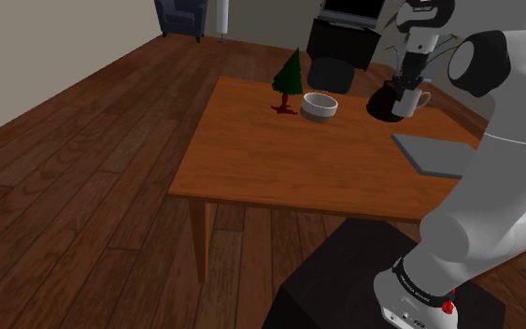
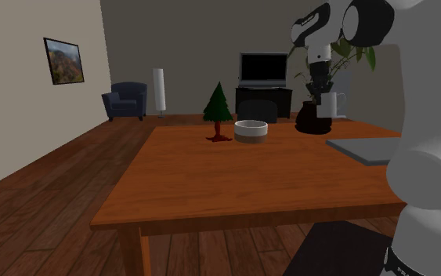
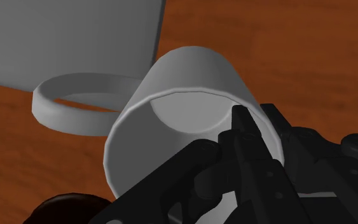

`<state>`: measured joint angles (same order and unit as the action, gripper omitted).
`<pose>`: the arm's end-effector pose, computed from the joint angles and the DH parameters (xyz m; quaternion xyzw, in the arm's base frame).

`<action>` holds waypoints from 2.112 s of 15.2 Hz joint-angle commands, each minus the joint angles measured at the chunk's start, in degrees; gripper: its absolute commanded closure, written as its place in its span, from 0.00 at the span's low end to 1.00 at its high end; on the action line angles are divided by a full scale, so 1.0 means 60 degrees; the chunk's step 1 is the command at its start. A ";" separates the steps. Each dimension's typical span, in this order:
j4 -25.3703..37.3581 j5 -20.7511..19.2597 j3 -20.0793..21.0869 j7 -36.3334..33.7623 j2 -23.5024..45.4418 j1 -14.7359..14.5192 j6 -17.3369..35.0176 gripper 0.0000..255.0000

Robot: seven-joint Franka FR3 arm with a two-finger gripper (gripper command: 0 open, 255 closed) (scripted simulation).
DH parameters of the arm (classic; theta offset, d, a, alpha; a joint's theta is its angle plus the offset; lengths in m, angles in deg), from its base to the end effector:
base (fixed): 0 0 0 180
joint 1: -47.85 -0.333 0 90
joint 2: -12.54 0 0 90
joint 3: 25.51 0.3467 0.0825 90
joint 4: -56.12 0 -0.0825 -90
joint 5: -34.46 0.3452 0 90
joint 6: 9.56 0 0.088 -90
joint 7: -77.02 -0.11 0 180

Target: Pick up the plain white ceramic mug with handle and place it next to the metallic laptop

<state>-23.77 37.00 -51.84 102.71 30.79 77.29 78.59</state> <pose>0.3783 -0.4685 0.5616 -0.9633 0.2545 0.0850 0.0098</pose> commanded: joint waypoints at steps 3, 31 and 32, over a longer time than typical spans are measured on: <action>-0.0609 -0.0018 0.0014 -0.0036 -0.0055 -0.0052 0.0562 1.00; -0.2837 0.0165 0.0128 -0.0068 0.0333 -0.0107 0.3136 1.00; -0.2838 0.0165 0.0128 -0.0068 0.0333 -0.0107 0.3136 0.00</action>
<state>-40.80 37.99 -51.08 102.31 32.79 76.65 97.40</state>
